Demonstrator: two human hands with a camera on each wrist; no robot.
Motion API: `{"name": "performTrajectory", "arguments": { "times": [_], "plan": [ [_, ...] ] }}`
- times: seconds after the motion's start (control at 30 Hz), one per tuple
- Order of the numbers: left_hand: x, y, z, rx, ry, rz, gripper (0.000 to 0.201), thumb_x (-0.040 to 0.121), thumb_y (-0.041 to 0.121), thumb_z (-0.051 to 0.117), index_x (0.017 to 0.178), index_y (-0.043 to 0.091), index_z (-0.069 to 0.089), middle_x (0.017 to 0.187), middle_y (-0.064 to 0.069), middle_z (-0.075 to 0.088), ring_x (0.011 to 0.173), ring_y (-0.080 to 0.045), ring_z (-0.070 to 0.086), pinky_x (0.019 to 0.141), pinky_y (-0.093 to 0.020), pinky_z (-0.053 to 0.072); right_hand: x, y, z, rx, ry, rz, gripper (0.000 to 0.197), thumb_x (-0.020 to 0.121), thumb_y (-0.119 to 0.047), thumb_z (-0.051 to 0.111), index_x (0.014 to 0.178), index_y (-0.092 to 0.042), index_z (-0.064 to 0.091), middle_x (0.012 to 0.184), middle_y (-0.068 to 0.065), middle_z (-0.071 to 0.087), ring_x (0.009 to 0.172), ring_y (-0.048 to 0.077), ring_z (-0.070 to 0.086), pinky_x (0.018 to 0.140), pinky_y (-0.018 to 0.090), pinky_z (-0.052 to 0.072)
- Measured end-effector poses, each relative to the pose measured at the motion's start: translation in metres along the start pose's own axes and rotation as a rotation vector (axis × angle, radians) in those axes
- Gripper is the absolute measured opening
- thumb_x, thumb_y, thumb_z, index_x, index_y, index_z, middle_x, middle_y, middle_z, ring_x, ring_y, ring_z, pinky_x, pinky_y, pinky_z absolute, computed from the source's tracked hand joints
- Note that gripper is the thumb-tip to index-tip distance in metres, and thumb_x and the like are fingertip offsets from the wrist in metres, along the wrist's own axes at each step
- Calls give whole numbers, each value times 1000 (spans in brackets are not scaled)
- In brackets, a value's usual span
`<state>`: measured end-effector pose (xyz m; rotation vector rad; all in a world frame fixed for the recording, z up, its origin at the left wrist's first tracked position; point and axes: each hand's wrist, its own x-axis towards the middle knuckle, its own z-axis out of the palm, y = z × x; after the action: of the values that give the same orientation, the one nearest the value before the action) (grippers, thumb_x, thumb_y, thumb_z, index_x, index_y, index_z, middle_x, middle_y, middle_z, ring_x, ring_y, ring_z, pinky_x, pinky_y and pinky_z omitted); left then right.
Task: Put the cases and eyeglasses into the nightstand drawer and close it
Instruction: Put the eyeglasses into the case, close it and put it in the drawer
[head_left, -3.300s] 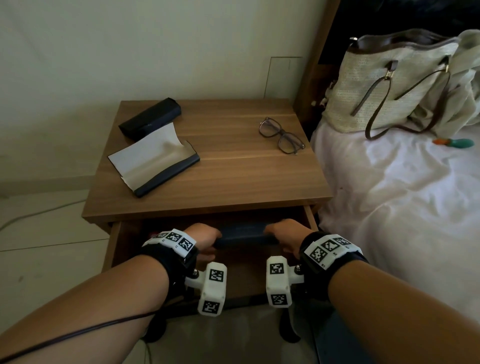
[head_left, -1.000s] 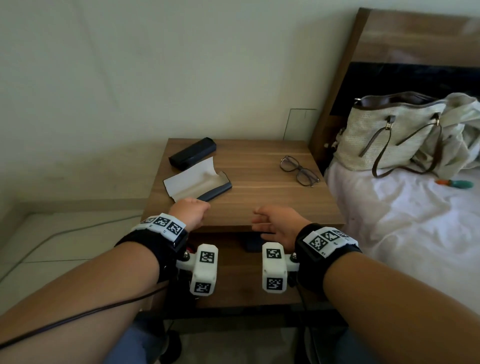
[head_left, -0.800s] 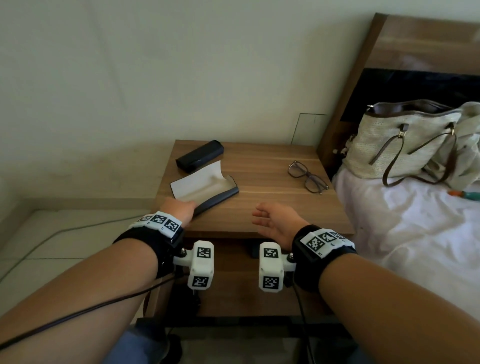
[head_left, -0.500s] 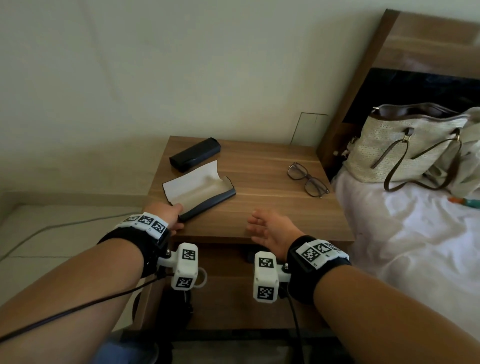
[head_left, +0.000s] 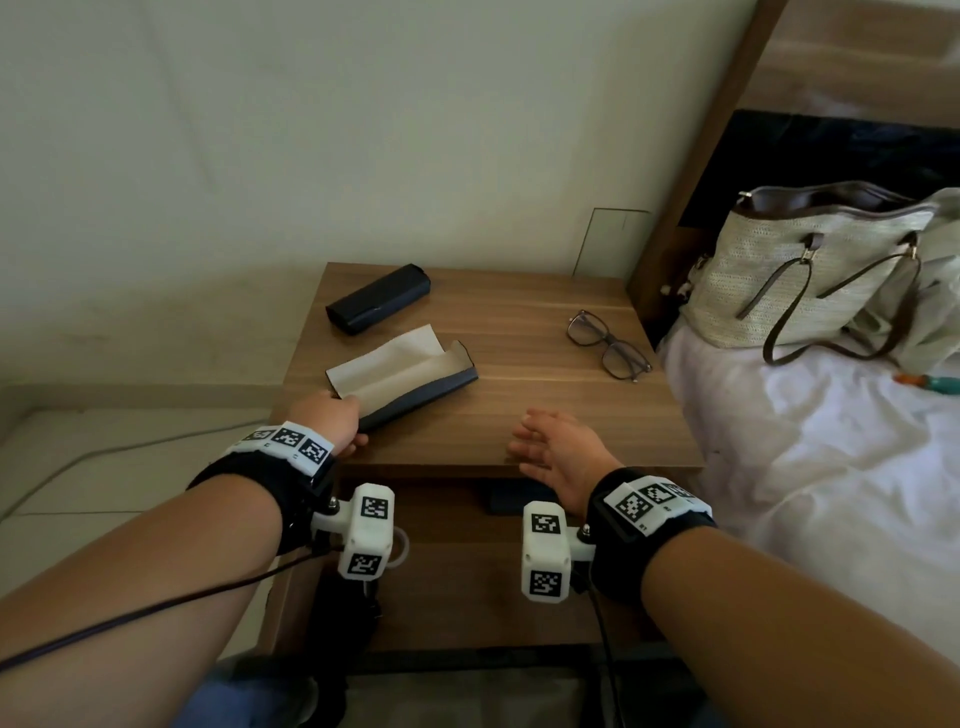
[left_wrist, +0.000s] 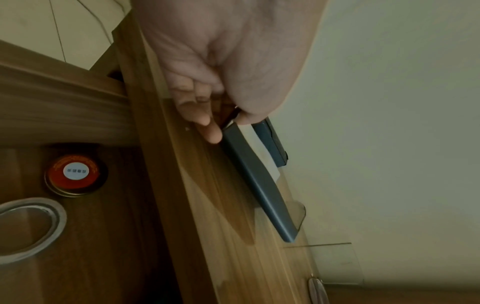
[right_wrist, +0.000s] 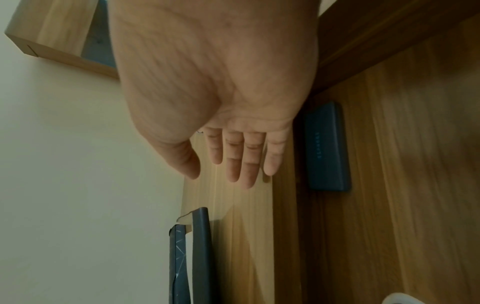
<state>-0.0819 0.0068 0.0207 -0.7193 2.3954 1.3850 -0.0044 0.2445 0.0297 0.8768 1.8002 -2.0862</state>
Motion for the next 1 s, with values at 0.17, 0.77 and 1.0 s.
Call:
{"name": "performTrajectory", "arguments": {
  "times": [0.17,0.77,1.0],
  "plan": [
    [-16,6,16,150,-78,144,28,97,22,39,116,7,55,74,-11,64,54,-17,59,53,-28,45,1,-5,-17,-26,42,-58,35,93,-18,56,126,-27,53,116,4,62,107,22,64,96,41,52],
    [-48,38,73,-176,-342,81,62,91,61,42,136,20,47,132,-7,51,104,-27,56,82,-38,54,13,-16,-46,227,75,-154,27,94,-29,56,120,-21,61,109,1,56,101,20,56,87,42,56],
    [-42,43,91,-584,-379,-101,28,97,42,48,114,23,40,96,-3,51,85,-23,56,72,-35,57,30,-17,-49,182,58,-168,17,95,-26,55,109,-22,63,112,4,56,105,25,56,88,48,56]
  ]
}}
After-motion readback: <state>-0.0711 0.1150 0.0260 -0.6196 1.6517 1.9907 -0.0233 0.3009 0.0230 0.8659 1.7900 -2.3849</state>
